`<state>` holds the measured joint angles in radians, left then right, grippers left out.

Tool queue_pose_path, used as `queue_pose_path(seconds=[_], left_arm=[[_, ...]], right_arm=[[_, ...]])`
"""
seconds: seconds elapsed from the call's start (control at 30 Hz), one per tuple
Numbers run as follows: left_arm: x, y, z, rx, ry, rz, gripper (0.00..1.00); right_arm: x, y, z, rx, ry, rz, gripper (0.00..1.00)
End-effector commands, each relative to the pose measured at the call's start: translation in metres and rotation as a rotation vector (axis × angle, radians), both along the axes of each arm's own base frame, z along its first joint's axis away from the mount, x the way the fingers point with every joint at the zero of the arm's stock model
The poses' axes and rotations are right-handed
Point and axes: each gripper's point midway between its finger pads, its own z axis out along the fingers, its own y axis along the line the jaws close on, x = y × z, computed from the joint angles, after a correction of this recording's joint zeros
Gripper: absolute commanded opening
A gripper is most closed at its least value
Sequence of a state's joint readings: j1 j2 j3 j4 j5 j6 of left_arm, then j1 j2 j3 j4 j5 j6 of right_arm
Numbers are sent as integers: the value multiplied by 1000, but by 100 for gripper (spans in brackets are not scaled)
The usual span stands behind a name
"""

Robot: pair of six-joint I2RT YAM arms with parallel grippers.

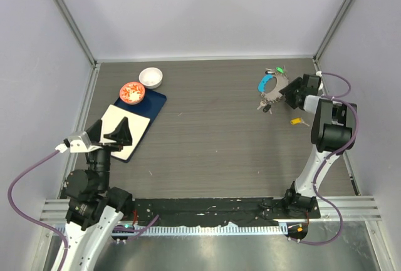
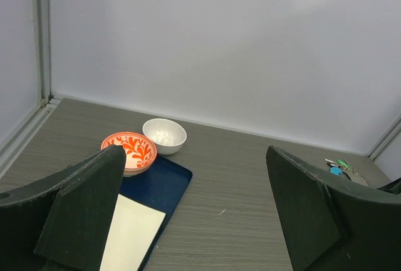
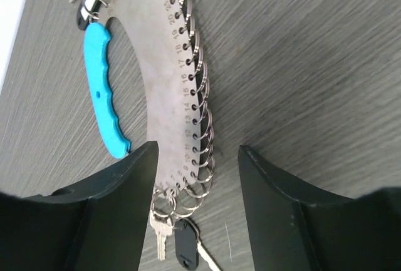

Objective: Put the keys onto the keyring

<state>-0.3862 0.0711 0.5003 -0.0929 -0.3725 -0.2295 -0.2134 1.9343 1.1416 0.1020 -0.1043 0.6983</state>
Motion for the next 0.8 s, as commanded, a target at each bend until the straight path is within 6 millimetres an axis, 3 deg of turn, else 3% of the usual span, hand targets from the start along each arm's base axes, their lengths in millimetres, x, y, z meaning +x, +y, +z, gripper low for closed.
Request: queue_pose_path(seconds=[0.0, 0.27, 0.4, 0.67, 0.77], left_arm=[[2, -4, 10, -1, -40, -16, 100], [2, -5, 10, 3, -47, -22, 100], [0, -6, 11, 0, -54, -28, 100], [-3, -7, 14, -5, -68, -38, 100], [-4, -7, 15, -9, -74, -44, 100]], right_arm=[[31, 2, 18, 56, -112, 6, 59], [38, 12, -19, 150, -80, 13, 50], [37, 16, -30, 170, -64, 33, 34], [32, 38, -22, 175, -93, 172, 1], [22, 59, -11, 176, -106, 254, 1]])
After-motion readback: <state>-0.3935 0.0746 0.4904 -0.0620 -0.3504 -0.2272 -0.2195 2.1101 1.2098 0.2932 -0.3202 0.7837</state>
